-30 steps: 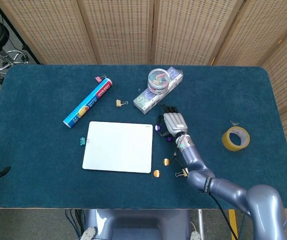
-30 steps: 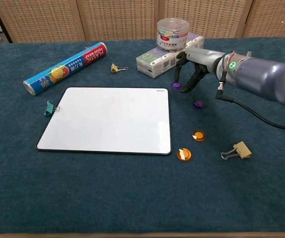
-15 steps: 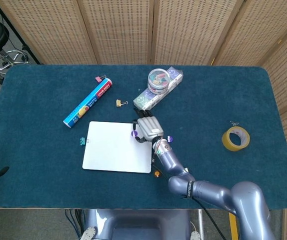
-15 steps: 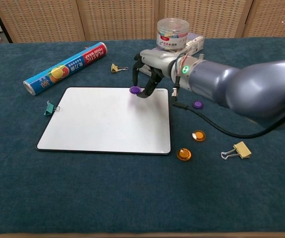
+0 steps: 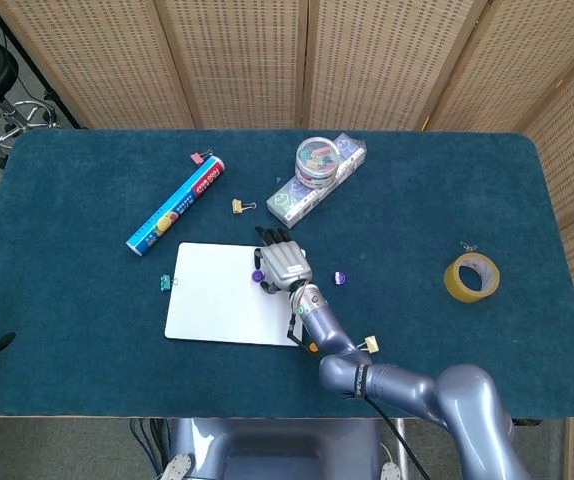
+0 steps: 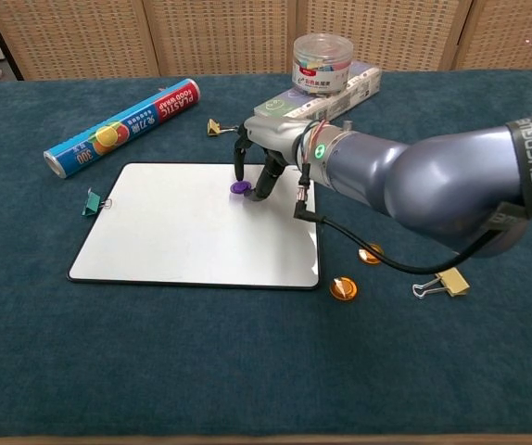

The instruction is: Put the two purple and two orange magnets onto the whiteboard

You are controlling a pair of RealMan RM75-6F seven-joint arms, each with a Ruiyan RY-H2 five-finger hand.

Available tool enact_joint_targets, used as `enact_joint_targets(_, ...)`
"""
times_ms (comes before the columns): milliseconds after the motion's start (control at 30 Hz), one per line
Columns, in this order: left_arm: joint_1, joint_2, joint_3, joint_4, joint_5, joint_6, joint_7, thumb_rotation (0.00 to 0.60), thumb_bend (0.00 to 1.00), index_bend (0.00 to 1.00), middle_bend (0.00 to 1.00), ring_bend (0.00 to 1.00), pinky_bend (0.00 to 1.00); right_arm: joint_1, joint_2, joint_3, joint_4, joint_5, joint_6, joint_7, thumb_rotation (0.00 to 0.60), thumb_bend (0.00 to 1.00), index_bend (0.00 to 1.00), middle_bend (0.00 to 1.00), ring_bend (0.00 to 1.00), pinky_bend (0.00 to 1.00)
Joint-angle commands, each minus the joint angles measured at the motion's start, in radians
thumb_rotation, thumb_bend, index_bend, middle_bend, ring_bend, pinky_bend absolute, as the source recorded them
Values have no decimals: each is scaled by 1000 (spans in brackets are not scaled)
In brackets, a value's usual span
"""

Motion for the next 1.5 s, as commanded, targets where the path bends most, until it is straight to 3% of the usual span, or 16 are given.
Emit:
enact_joint_targets(33,0,1,0,0,1,0,-1,600,68,0,0,0,0,1,12,-4,-14,18,-7,-16,600,276,326,0,0,0)
enact_joint_targets(300,-2,-2,3,-2,0,-4,6,600,68,0,0,0,0,-28,89,-11,-137,-4,55,-26,600,272,337,0,0,0)
enact_joint_targets(533,-2,-6,8,-6,9,-2,19,600,68,0,0,0,0,-133,246,-84,-287,-17,122,-46,600,273,380,0,0,0)
enact_joint_targets(733,-1,-11,11,-9,15,2,30,600,68,0,0,0,0,-198,332,-140,-347,-30,131,-30,600,272,389,0,0,0)
enact_joint_targets(1033,-1,-17,13,-11,16,4,44,600,68,0,0,0,0,-231,333,-174,-306,-81,110,28,600,269,387,0,0,0)
enact_joint_targets(1500,-5,-17,11,-10,5,-4,43,600,68,0,0,0,0,-237,294,-172,-215,-84,66,68,600,268,408,0,0,0)
